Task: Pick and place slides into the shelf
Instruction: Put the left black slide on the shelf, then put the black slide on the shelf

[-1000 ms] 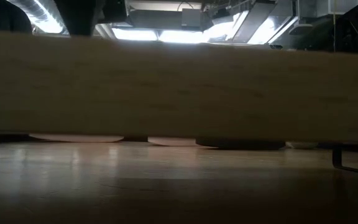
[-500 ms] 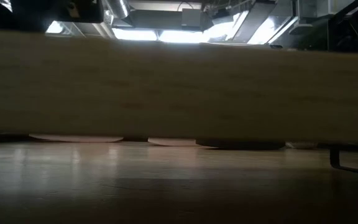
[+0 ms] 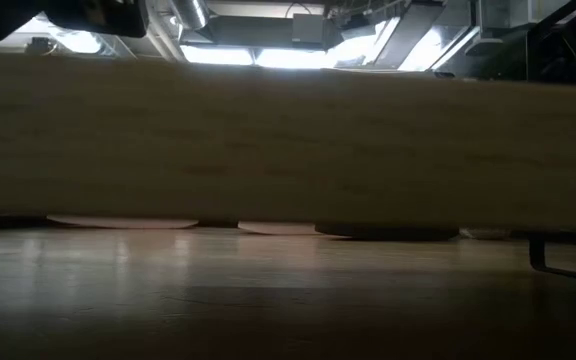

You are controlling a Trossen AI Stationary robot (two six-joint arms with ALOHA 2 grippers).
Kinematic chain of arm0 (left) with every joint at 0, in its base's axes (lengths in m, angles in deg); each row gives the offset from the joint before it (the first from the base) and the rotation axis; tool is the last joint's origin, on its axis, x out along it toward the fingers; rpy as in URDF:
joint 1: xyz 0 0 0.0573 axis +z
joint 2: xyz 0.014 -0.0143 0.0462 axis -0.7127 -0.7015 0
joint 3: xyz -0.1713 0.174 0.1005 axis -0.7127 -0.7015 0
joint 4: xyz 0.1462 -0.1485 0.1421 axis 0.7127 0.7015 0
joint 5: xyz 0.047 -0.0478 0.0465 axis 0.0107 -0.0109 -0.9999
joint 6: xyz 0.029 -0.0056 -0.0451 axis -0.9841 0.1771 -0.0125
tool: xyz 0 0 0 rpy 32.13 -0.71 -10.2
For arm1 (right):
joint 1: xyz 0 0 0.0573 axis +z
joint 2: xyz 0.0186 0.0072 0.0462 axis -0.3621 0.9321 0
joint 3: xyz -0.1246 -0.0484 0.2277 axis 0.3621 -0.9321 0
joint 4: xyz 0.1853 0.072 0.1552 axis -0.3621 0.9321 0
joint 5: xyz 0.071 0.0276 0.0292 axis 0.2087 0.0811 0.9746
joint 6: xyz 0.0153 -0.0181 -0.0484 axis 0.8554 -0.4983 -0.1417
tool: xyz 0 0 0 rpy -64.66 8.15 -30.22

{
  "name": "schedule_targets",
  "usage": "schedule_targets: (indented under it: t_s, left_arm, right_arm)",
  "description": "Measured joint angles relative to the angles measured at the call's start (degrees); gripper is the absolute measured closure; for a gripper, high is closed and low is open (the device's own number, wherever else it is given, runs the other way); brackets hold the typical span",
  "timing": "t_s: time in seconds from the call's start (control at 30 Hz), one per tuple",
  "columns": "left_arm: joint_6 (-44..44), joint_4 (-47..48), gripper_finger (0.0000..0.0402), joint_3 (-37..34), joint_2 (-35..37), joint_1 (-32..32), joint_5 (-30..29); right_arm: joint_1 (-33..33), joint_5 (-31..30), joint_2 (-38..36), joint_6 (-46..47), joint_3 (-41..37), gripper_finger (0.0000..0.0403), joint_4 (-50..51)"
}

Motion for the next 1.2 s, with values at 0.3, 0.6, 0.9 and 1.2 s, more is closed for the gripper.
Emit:
schedule_targets:
  t_s: [0.3, 0.6, 0.9, 1.2]
  left_arm:
    - [-3.53, 0.64, 0.0243, 0.0, 0.58, 1.19, -5.12]
    - [-15.31, 1.31, 0.0243, 0.0, 6.97, 2.71, -25.59]
    - [-28.77, 0.94, 0.0243, 0.02, 10.21, 6.23, -34.32]
    - [-41.29, -3.45, 0.0243, 0.0, 10.65, 12.61, -38.21]
  right_arm:
    - [0.02, 0.0, 0.0, 0.09, 0.0, 0.0385, 0.0]
    - [0.02, 0.0, 0.0, 0.04, 0.0, 0.0385, 0.0]
    - [0.0, 0.01, 0.0, -0.39, 0.0, 0.0385, 0.0]
    - [0.0, 0.0, -0.04, -1.87, -0.02, 0.0385, -2.99]
